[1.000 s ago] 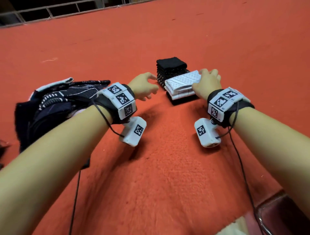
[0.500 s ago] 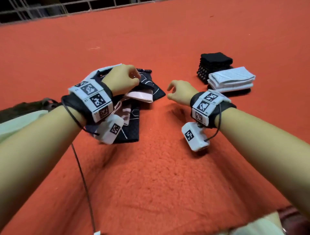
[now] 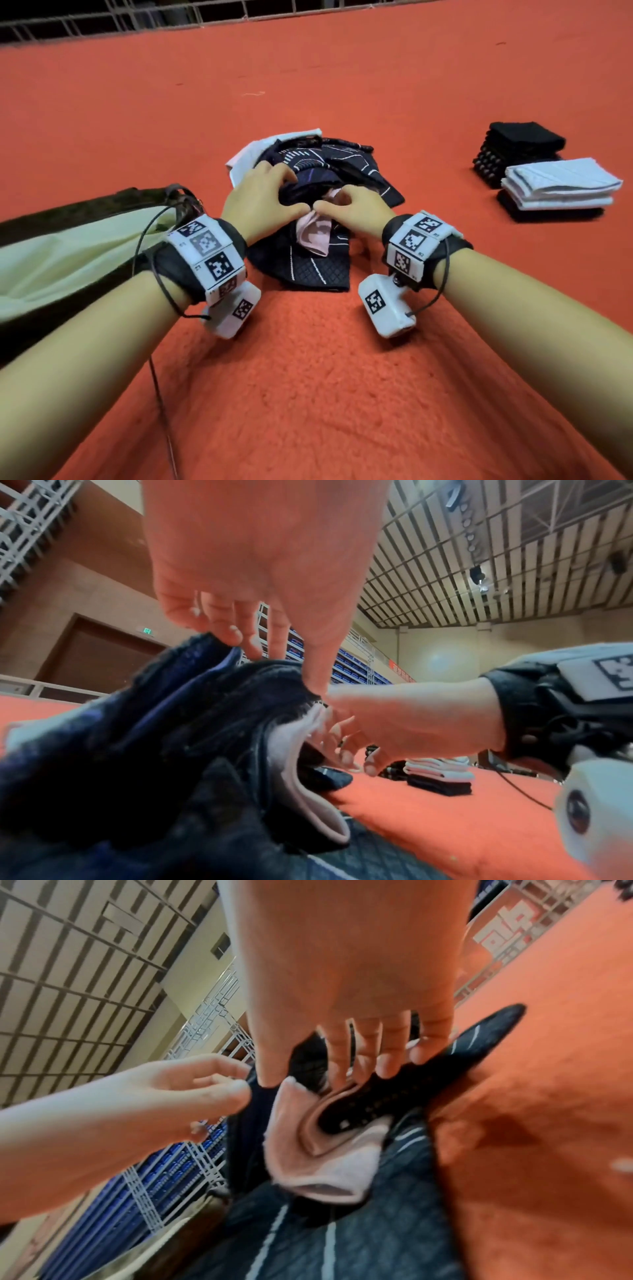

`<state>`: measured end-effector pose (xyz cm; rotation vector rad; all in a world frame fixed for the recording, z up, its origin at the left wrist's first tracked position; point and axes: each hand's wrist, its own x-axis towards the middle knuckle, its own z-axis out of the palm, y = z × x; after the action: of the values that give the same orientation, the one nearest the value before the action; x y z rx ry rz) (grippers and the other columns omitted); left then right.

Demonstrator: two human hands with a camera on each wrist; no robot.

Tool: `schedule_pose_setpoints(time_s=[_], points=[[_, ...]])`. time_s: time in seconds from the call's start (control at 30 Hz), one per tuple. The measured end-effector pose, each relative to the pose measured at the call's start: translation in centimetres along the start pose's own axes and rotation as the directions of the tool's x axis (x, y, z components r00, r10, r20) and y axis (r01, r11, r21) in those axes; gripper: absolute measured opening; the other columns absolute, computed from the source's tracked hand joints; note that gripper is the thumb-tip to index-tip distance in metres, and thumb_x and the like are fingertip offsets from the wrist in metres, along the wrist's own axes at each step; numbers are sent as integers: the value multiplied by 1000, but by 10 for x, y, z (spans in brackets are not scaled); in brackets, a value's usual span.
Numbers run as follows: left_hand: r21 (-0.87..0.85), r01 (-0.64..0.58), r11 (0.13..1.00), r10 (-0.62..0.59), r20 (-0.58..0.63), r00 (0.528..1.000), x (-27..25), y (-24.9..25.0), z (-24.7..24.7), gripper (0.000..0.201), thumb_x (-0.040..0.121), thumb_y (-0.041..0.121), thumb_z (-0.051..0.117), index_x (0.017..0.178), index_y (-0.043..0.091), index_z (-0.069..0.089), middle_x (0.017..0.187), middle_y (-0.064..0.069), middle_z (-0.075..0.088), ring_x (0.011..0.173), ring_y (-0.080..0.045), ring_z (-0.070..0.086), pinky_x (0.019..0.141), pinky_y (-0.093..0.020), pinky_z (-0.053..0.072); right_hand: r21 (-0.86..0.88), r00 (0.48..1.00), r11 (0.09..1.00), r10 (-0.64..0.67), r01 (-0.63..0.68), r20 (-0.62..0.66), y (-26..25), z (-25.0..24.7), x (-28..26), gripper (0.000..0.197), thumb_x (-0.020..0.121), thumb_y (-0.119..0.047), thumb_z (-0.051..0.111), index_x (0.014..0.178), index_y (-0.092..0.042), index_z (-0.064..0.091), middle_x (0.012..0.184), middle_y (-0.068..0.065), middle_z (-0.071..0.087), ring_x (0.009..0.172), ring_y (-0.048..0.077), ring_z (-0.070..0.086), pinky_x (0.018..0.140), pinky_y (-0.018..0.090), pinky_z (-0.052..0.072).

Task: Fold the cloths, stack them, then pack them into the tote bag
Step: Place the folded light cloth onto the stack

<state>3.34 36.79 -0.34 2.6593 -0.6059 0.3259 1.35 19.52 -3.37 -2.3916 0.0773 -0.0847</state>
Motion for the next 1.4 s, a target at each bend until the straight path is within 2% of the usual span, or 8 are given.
schedule_pose_setpoints(time_s=[0.13, 0.43, 0.63, 0.93, 1.03, 1.1, 1.2, 1.4], points=[[-24, 32, 999, -32, -25, 999, 2, -7, 0, 43, 75, 29, 72, 111, 13, 54, 102, -4, 45, 95, -23, 49, 78, -33, 41, 2, 997, 999, 51, -51, 57, -18, 16, 0, 49, 89, -48, 54, 53, -15, 42, 56, -1, 48, 63, 17, 48, 49, 23, 30], [-198, 92, 976, -102, -40, 994, 9, -16, -1, 22, 78, 16, 72, 99, 9, 71, 97, -6, 71, 86, -14, 61, 78, -22, 44, 118, 998, 993, 14, -7, -62, -23, 7, -14, 28, 84, -12, 48, 57, -13, 43, 75, 18, 63, 81, 36, 64, 75, 39, 51], [-189, 125, 974, -140, -71, 988, 12, -13, 9, 22, 78, 14, 72, 99, 7, 71, 102, -9, 70, 97, -22, 63, 81, -24, 43, 200, 969, 978, 2, 49, -246, -21, -33, -29, 32, 82, -10, 49, 53, -15, 37, 55, -1, 37, 56, 14, 36, 48, 17, 27], [-10, 152, 988, -151, 61, 987, 11, -2, 11, 22, 82, 17, 64, 104, 15, 63, 113, -5, 64, 107, -24, 58, 88, -34, 46, 447, 883, 826, -121, 343, -454, -66, -122, -63, 15, 63, -20, 41, 56, -23, 28, 52, -13, 28, 50, 2, 25, 49, 21, 23], [-115, 118, 986, -110, 79, 991, 5, 20, 11, 20, 91, 13, 49, 108, 8, 58, 117, -11, 61, 108, -27, 55, 88, -31, 41, 523, 898, 795, -61, 308, -436, -68, -137, -72, 8, 61, -22, 42, 61, -19, 35, 68, 1, 35, 64, 10, 33, 56, 24, 27], [-348, 220, 911, -176, 153, 972, -1, 38, 10, 24, 98, 23, 38, 96, 10, 58, 102, -9, 62, 88, -22, 57, 74, -29, 41, 596, 915, 757, -8, 269, -404, -63, -142, -80, 12, 60, -23, 43, 68, -15, 40, 76, 7, 37, 73, 18, 35, 63, 27, 29], [-604, 548, 578, -213, 537, 816, -13, 58, 10, 52, 100, 49, 19, 81, 18, 56, 79, -1, 58, 64, -14, 48, 58, -24, 36, 661, 927, 720, 66, 212, -369, -51, -146, -90, 13, 59, -26, 46, 67, -16, 41, 75, 6, 38, 76, 21, 37, 69, 32, 31], [-623, 694, 361, 16, 748, 664, -19, 88, 32, 79, 88, 71, 8, 124, 11, 45, 93, -9, 63, 79, -24, 61, 67, -33, 48, 733, 939, 662, 128, 160, -320, -32, -155, -104, 12, 61, -25, 48, 66, -17, 41, 66, 1, 36, 69, 21, 36, 63, 30, 28]])
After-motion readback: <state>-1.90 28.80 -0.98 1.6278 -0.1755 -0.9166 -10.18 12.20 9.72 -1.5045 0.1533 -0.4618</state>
